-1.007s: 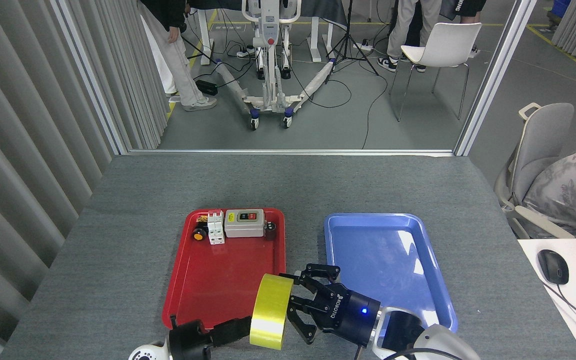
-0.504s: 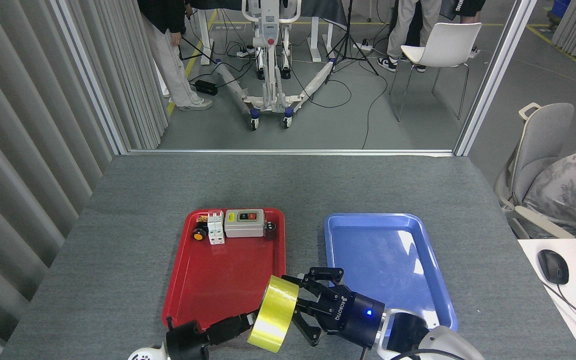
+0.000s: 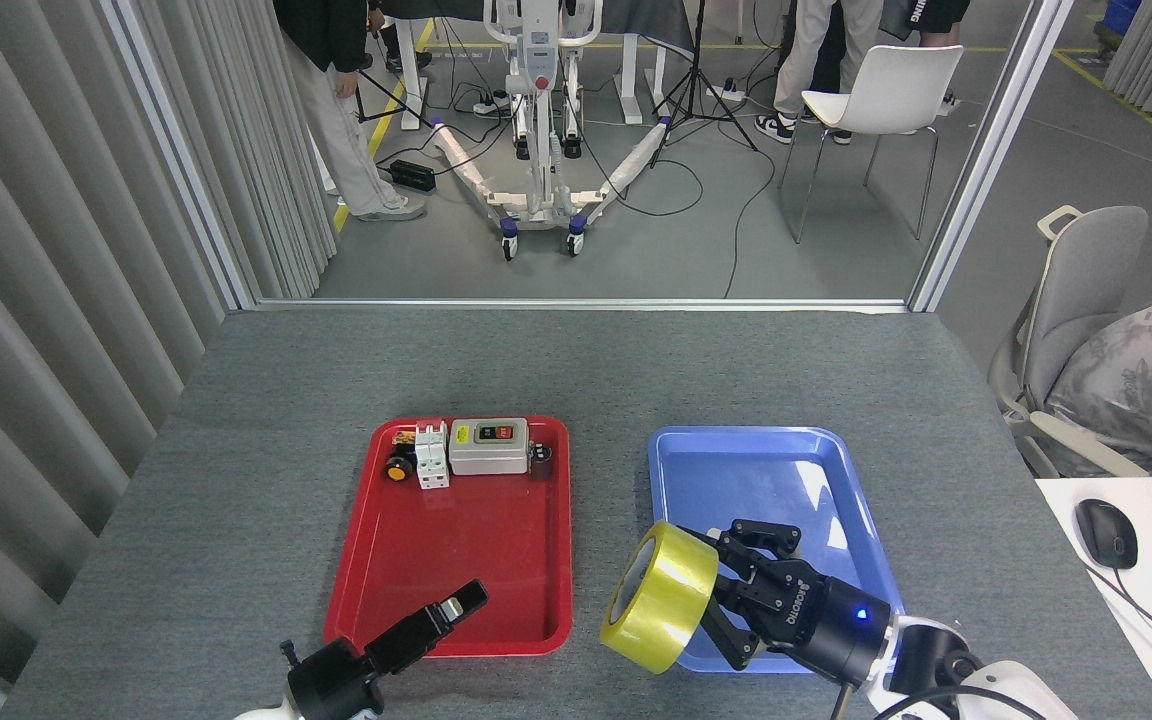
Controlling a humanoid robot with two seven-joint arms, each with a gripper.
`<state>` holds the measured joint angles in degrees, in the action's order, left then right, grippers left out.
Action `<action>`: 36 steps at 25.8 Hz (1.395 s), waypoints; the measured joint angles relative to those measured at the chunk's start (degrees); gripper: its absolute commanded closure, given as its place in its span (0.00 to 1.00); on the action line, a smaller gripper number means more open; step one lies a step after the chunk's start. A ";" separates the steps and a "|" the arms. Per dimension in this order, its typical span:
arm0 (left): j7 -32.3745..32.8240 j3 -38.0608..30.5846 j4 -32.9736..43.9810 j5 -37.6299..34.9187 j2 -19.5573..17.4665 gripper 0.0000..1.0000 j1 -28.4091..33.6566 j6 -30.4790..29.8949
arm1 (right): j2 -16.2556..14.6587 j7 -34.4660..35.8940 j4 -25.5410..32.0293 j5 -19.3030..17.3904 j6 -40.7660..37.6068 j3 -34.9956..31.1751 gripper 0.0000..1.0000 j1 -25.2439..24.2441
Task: Place and move tape with both arms
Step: 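Carry the tape with the right gripper over the blue tray and lower it, then release the tape flat in the blue tray and lift the right gripper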
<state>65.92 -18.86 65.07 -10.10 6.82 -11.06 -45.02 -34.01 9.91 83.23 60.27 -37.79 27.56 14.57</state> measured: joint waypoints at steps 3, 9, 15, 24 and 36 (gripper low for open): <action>-7.20 -1.12 2.78 -9.55 0.06 0.18 0.87 0.00 | -1.60 0.08 0.05 -5.75 -0.67 -1.91 0.80 -0.40; -32.72 -2.84 12.44 -43.37 0.22 0.18 2.41 2.93 | -2.38 -11.16 0.05 -15.35 7.51 -7.40 0.80 -1.70; -63.10 5.69 17.10 -68.24 0.32 0.08 3.05 29.91 | -0.97 -32.03 0.06 -16.84 27.42 -8.99 0.79 -0.49; -72.82 16.58 15.67 -71.88 -0.12 0.01 3.45 50.09 | -0.87 -55.58 -3.71 -17.36 49.90 -7.25 0.77 5.70; -82.97 17.00 15.43 -70.85 -5.09 0.01 6.50 31.39 | -0.53 -60.77 -18.87 -22.81 55.26 0.98 0.74 16.00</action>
<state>-17.05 -1.86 80.50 -80.94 1.73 -4.56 -13.63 -34.54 -50.86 64.36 37.47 17.47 28.54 30.57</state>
